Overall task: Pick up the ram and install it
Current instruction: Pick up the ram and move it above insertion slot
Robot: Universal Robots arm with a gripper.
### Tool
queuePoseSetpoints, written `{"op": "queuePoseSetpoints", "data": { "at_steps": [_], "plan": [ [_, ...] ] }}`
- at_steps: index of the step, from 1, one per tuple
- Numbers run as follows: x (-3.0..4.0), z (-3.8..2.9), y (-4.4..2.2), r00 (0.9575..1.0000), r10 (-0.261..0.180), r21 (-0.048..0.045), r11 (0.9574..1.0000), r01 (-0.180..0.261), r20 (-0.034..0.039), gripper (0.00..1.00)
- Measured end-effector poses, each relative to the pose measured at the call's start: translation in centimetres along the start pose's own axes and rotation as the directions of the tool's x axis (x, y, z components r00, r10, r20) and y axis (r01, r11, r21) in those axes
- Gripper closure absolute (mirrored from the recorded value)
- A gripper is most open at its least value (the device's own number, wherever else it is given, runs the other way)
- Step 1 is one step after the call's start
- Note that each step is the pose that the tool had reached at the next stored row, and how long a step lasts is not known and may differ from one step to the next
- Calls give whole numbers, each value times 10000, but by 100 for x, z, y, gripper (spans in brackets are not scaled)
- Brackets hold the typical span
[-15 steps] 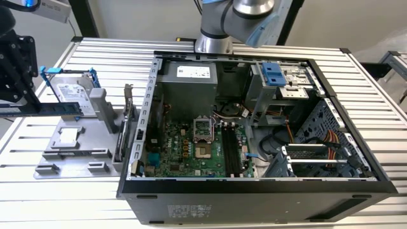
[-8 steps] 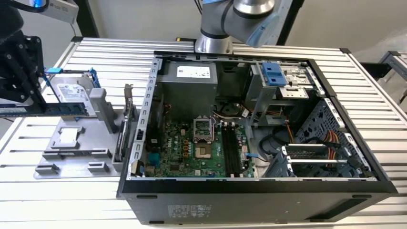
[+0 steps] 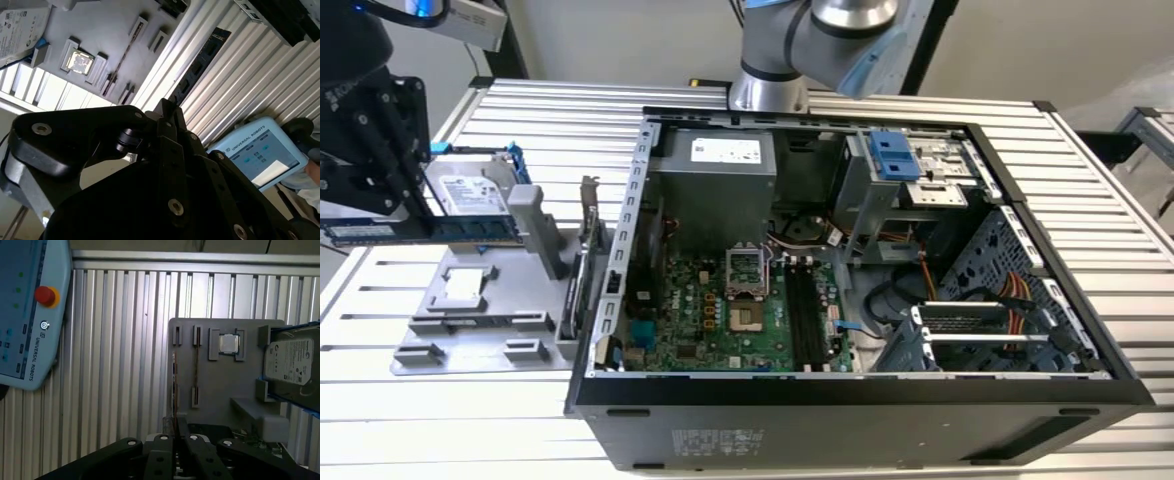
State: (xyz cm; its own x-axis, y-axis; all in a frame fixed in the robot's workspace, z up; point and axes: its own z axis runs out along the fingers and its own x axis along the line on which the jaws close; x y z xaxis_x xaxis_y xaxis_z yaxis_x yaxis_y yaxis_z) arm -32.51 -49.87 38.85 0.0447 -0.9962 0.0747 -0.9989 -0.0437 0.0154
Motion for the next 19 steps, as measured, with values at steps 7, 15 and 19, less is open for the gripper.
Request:
{"op": "queuePoseSetpoints", "data": {
  "at_steps": [7,15,19],
  "plan": [
    [5,-2,-112,10000,1,-2,10000,-1,0,100],
    [11,-3,-244,10000,0,-3,10000,0,0,100],
    [14,-4,-306,10000,0,-3,10000,0,0,100]
  ]
}}
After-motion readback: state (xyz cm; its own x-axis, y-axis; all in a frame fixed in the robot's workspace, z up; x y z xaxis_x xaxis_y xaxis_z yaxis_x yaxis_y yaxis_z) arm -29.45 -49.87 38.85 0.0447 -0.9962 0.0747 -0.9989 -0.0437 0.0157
